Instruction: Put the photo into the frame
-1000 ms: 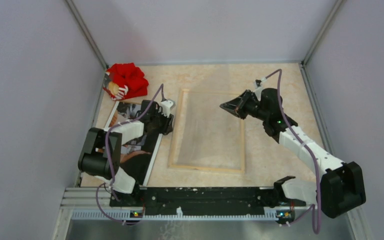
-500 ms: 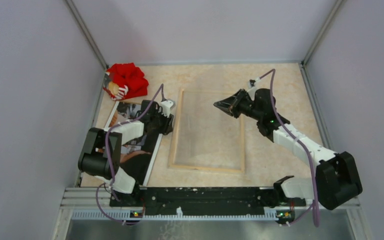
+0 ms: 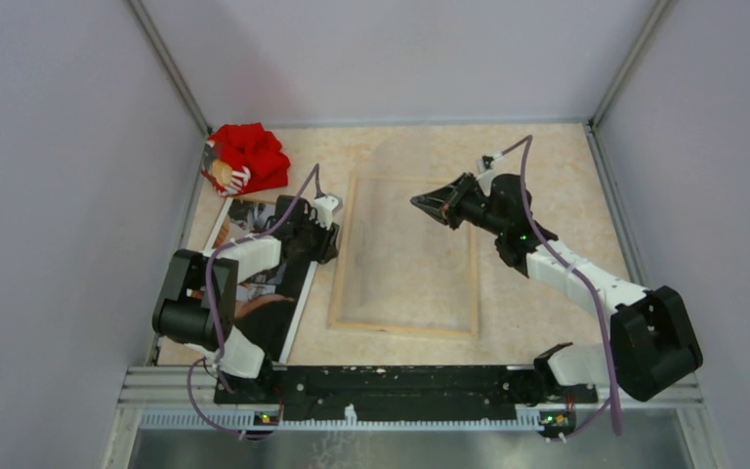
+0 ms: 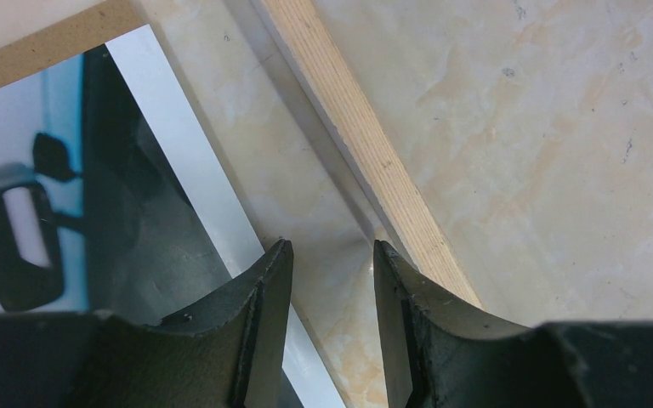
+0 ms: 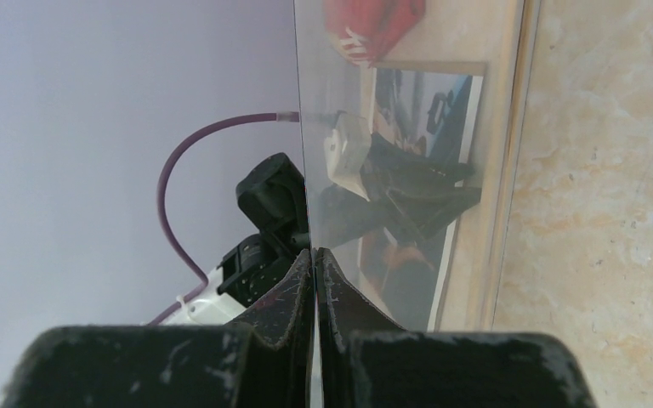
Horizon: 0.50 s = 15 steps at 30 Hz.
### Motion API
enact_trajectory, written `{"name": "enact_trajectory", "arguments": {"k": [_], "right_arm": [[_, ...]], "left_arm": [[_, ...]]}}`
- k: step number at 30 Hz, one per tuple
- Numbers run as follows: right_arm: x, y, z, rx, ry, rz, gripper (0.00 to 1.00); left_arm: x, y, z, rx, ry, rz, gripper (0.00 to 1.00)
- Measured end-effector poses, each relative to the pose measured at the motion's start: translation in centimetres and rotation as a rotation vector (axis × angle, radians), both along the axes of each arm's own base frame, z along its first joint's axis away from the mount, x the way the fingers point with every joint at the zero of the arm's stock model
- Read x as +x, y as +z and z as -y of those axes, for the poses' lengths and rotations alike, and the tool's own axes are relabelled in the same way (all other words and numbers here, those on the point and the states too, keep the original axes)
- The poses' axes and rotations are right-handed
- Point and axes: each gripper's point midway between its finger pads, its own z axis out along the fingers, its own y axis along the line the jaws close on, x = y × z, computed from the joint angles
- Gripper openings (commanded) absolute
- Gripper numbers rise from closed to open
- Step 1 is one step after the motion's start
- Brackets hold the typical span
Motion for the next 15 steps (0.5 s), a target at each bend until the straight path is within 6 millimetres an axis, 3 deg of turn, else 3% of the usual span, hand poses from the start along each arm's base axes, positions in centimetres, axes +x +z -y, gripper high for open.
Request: {"name": "enact_trajectory", "arguments": {"k": [15], "right_arm": [[0.3,-3.0,-0.5,-0.029,-0.013,-0.068,0.00]], "left_arm": [[0.0,0.0,0.0,0.000,0.000,-0.001,0.43]]}}
